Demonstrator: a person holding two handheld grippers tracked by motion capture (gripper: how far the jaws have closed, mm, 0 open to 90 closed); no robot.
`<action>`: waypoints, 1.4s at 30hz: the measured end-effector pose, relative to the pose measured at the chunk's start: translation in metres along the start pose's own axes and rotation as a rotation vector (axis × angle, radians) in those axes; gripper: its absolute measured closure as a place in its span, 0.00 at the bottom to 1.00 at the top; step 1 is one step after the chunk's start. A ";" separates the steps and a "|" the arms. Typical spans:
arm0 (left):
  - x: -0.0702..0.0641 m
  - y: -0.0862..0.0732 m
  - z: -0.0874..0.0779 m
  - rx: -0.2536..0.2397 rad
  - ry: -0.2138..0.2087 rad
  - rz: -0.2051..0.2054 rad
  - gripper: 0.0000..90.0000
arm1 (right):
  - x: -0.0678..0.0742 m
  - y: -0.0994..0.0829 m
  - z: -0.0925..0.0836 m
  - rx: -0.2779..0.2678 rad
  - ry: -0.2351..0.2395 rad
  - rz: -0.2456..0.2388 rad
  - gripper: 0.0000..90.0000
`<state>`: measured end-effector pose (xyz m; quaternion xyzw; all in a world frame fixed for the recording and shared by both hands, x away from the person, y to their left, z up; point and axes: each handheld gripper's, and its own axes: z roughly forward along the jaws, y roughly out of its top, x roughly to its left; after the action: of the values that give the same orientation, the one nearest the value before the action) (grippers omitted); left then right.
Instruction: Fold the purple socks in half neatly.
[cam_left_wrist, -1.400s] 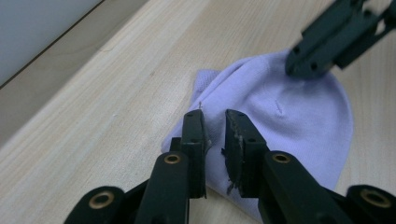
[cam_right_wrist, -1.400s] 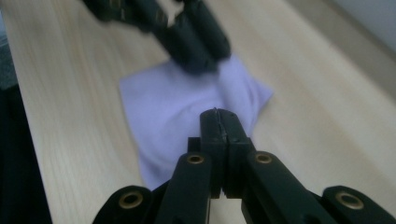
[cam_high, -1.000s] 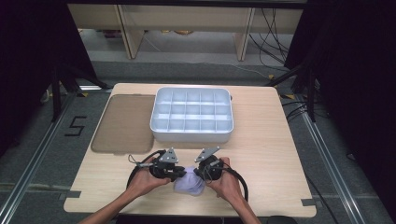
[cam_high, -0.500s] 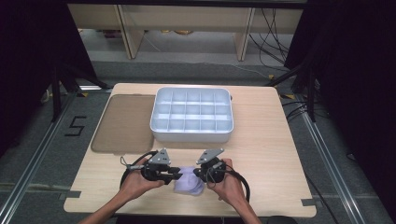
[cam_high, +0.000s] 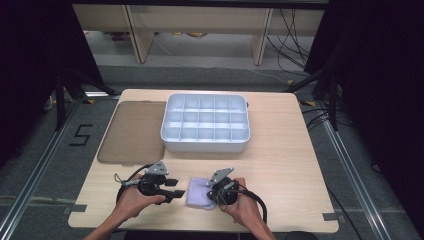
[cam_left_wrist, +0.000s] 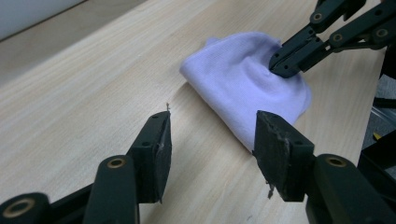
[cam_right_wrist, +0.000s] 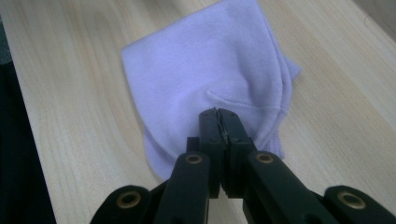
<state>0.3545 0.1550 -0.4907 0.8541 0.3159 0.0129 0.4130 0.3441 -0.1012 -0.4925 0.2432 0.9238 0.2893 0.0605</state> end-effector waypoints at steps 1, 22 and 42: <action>0.001 0.000 0.001 -0.007 -0.001 -0.029 0.51 | 0.000 0.000 0.000 -0.001 0.004 0.004 0.99; 0.003 0.001 0.029 0.062 -0.079 -0.090 0.68 | 0.012 0.008 0.009 -0.021 -0.032 0.016 0.99; -0.009 0.008 0.022 0.041 -0.045 0.018 0.89 | 0.030 0.019 0.009 -0.091 0.044 -0.027 0.97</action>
<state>0.3580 0.1314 -0.4971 0.8654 0.2988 -0.0090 0.4021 0.3281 -0.0689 -0.4884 0.2215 0.9140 0.3356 0.0549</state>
